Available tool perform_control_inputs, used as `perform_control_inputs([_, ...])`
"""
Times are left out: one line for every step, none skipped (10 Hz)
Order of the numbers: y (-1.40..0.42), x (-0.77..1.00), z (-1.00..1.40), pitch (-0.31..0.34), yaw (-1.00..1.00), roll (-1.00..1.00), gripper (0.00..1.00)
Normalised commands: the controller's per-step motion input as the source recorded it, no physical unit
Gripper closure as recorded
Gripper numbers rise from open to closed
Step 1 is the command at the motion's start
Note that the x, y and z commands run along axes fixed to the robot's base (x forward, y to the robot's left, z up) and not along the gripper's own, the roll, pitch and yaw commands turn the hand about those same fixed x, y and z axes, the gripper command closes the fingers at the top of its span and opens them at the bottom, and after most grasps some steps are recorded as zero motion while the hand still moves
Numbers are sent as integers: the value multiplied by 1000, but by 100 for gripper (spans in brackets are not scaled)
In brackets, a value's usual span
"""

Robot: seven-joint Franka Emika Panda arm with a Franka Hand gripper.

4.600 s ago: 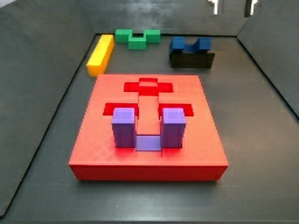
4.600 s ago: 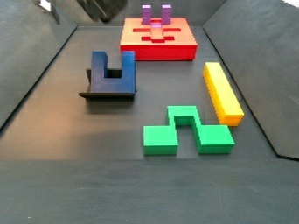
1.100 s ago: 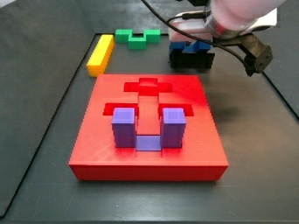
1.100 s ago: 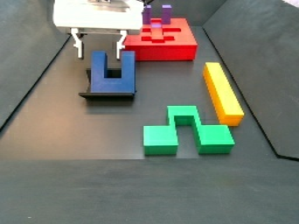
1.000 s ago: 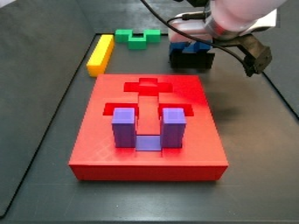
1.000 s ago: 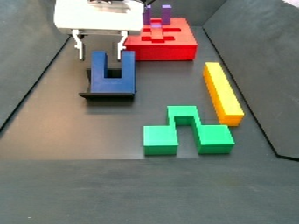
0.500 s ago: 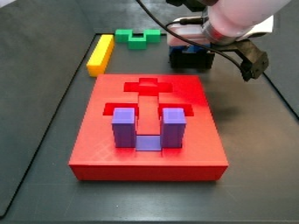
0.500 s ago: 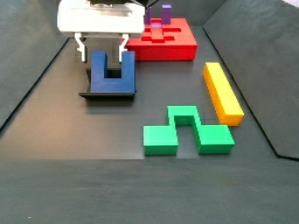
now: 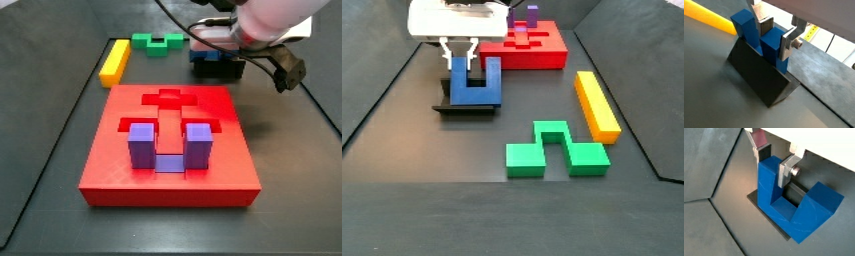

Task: Pick up the blue object. Move up. Place the blue object on the fixture. Regrasp the blue object. Move to above the board. Insert the blue object.
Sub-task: Regrasp the blue object.

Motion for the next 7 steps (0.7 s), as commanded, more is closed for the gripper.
perform_control_inputs([0,0,0,0,0,0,100])
perform_control_inputs([0,0,0,0,0,0,100])
perform_control_inputs([0,0,0,0,0,0,100])
perform_control_inputs([0,0,0,0,0,0,100])
perform_control_inputs([0,0,0,0,0,0,100])
perform_control_inputs([0,0,0,0,0,0,100])
perform_control_inputs([0,0,0,0,0,0,100])
